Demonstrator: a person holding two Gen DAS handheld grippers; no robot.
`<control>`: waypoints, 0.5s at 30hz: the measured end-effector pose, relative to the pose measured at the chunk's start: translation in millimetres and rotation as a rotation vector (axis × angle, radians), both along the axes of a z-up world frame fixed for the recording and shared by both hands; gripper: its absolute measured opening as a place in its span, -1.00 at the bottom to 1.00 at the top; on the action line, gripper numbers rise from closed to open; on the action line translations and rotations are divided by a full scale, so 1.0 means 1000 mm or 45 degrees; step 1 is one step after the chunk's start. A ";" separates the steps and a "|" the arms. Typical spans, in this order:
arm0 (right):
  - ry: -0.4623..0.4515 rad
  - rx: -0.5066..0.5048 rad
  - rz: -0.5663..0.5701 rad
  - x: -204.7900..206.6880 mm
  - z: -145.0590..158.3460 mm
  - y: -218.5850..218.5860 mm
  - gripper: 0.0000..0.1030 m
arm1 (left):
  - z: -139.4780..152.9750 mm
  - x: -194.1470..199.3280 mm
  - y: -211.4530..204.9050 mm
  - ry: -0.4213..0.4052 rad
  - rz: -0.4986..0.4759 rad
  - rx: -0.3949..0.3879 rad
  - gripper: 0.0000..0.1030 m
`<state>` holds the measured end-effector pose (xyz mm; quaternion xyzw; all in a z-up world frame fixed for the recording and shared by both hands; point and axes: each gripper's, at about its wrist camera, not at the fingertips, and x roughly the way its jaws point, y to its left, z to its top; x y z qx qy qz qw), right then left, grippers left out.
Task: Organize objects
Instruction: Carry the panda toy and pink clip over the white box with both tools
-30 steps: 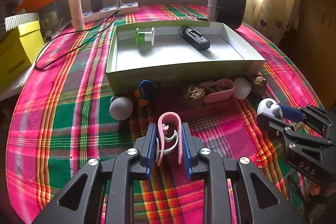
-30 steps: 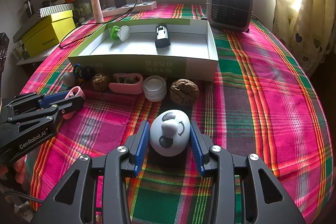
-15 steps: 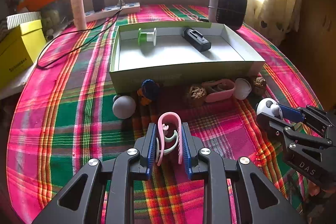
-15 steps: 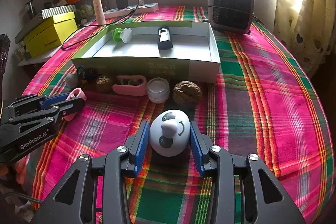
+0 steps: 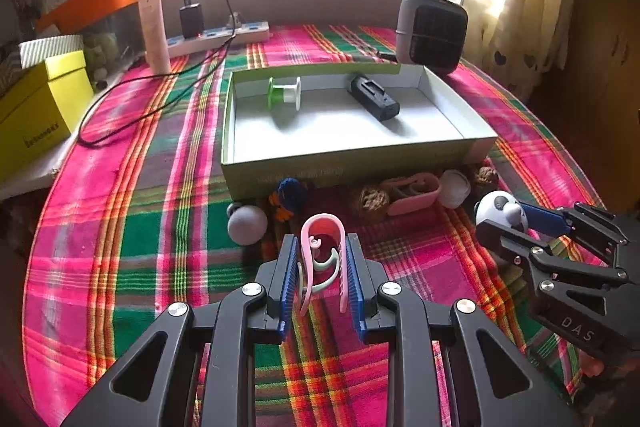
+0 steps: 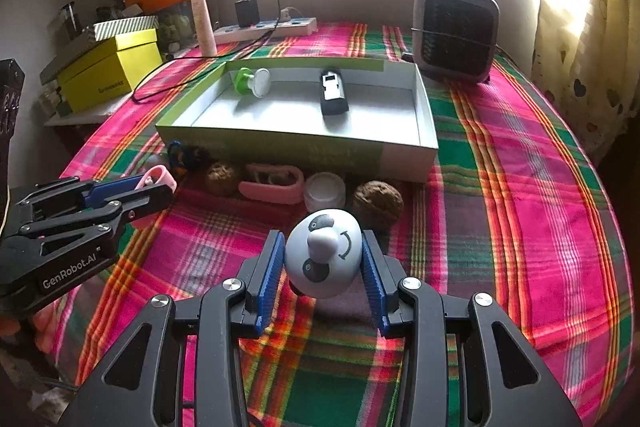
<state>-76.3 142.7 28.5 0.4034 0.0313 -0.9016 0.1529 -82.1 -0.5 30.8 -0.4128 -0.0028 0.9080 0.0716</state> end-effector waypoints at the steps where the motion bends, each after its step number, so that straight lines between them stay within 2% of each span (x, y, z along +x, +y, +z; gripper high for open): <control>1: 0.001 -0.008 0.007 -0.001 0.001 -0.001 -0.23 | 0.001 -0.001 0.000 0.002 -0.002 0.000 -0.58; 15: 0.049 -0.025 0.028 -0.017 0.019 -0.010 -0.23 | 0.019 -0.014 -0.009 0.048 0.010 0.040 -0.58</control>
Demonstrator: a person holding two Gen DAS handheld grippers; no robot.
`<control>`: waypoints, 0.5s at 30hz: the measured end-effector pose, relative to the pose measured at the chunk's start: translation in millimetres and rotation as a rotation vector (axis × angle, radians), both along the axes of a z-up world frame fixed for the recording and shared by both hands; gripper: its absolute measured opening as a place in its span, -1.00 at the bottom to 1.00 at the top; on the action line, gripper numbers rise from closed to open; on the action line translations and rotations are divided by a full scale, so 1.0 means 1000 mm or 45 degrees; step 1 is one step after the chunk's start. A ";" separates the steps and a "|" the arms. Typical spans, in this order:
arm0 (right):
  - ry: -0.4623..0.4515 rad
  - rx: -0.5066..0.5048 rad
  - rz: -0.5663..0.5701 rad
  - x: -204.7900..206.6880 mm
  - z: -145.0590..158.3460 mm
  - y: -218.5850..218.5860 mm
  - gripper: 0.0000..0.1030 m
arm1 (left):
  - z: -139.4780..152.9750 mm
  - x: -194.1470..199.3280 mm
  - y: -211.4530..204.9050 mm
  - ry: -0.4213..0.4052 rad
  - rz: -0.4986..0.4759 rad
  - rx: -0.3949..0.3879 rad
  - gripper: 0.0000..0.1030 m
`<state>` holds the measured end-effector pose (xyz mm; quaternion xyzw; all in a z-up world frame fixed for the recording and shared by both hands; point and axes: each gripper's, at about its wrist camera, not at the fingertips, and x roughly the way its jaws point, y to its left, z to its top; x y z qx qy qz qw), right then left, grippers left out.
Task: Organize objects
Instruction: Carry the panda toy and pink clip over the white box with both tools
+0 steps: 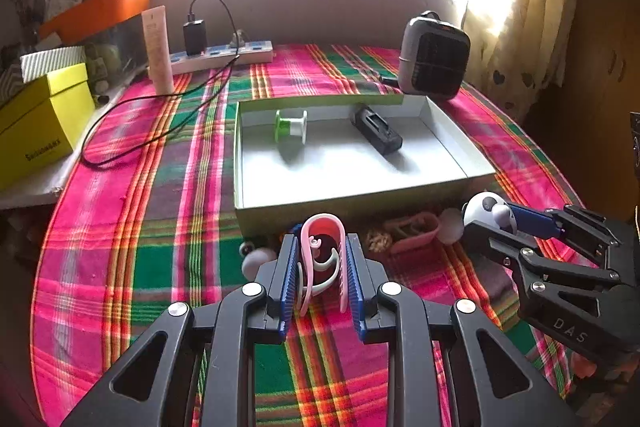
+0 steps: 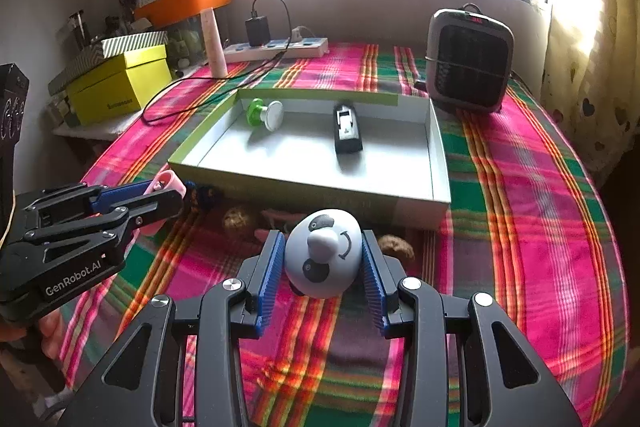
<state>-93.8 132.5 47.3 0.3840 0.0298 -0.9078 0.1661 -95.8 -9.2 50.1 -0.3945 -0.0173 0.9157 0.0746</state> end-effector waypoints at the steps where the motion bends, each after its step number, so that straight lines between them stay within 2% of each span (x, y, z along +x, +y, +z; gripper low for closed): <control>1: 0.002 -0.002 0.001 -0.002 0.001 0.000 -0.23 | 0.001 -0.001 -0.001 0.000 0.000 0.004 -0.58; 15: 0.020 -0.008 0.034 -0.033 0.008 -0.013 -0.23 | 0.006 -0.029 -0.010 0.003 0.036 0.016 -0.58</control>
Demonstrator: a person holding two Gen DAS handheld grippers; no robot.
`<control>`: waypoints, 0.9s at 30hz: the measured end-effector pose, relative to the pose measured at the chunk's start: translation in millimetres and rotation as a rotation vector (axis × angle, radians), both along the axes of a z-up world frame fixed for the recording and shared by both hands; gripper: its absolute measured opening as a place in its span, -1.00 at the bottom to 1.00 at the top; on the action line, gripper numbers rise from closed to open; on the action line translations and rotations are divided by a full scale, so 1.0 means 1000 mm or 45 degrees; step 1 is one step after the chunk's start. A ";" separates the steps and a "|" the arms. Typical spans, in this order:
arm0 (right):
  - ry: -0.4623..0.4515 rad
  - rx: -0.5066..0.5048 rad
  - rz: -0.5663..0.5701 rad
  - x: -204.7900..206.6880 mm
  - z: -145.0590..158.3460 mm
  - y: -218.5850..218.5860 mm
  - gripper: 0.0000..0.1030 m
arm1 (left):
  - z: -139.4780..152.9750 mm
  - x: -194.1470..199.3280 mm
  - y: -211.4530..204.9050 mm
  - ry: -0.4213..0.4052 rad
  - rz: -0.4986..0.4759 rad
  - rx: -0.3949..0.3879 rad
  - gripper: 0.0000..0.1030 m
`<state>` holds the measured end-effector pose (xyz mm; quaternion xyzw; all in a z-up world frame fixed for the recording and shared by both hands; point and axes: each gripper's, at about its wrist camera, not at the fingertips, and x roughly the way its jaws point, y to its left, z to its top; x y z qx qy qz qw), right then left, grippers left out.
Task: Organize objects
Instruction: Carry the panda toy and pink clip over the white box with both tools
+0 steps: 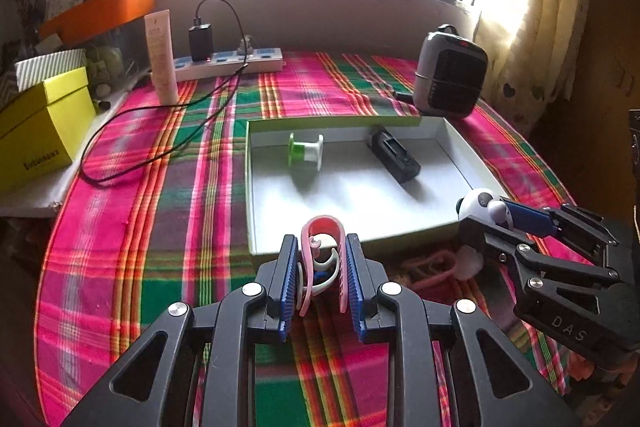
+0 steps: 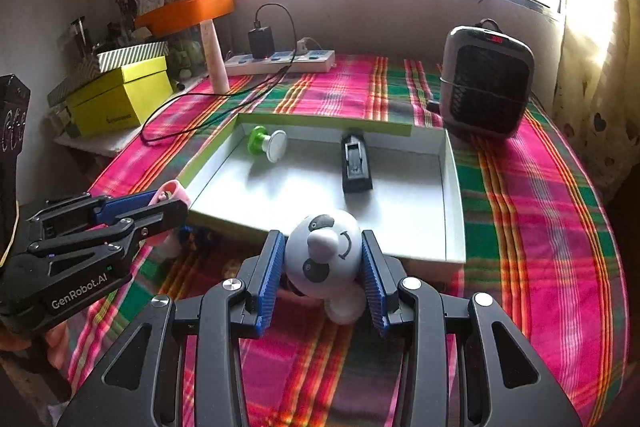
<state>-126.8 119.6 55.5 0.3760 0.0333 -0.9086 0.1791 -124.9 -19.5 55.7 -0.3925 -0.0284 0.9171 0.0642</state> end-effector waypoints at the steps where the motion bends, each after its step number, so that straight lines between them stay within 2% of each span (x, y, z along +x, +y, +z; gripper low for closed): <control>1: 0.004 0.003 0.006 -0.003 0.000 -0.002 -0.23 | 0.000 -0.003 -0.001 -0.002 0.001 0.004 -0.58; 27: -0.068 0.056 0.086 -0.089 -0.016 -0.033 -0.23 | -0.018 -0.060 -0.002 -0.063 0.028 -0.012 -0.58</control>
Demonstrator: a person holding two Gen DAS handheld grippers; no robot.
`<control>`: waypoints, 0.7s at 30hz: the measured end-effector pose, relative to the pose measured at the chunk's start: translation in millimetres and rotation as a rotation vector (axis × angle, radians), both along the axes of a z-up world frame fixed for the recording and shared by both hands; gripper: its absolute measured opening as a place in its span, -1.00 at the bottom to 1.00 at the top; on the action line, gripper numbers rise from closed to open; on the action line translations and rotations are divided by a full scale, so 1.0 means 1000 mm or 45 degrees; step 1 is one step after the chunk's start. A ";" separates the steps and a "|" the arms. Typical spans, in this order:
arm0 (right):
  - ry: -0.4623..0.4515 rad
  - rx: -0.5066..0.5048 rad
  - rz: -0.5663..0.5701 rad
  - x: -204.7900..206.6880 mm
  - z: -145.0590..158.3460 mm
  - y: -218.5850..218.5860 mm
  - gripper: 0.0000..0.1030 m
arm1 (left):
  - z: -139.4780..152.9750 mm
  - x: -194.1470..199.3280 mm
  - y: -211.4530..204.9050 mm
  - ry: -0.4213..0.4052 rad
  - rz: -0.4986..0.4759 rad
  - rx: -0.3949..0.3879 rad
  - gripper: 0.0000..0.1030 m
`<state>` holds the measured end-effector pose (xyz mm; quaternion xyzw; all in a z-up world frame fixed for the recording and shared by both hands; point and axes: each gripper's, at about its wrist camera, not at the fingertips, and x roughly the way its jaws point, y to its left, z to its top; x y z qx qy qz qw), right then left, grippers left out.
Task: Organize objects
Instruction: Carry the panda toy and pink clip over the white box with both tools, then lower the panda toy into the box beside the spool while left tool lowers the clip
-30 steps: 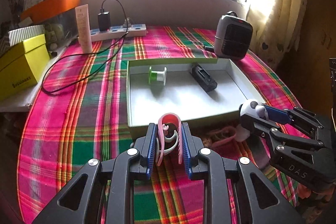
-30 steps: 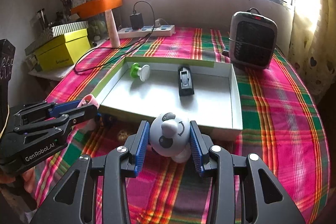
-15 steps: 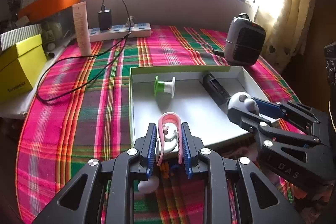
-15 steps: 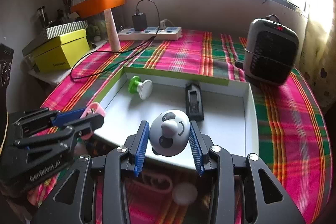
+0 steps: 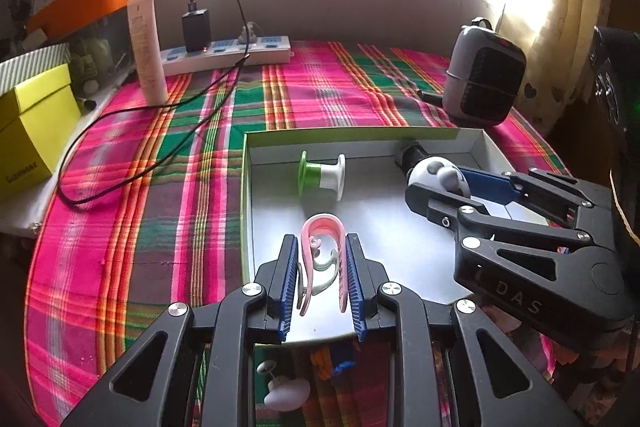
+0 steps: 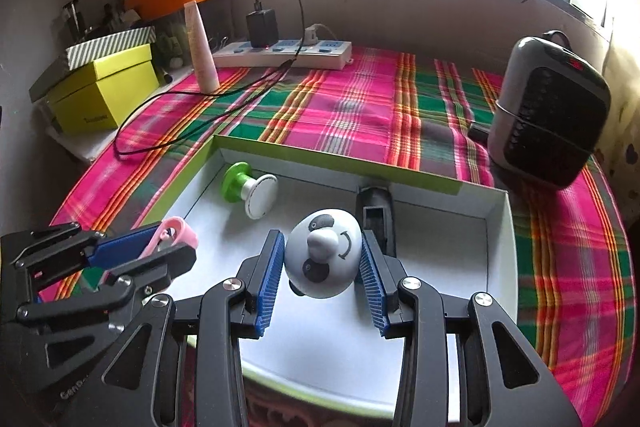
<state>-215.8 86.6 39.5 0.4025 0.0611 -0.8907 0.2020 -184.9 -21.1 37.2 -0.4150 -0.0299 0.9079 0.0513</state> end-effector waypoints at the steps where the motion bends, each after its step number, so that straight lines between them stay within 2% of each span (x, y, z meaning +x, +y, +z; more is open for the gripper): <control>1: 0.000 0.001 0.003 -0.001 0.000 -0.001 -0.23 | -0.001 -0.001 0.000 -0.004 0.003 -0.001 -0.58; 21: -0.040 0.036 0.056 -0.031 -0.010 -0.019 -0.23 | -0.011 -0.013 -0.001 -0.028 0.007 0.000 -0.58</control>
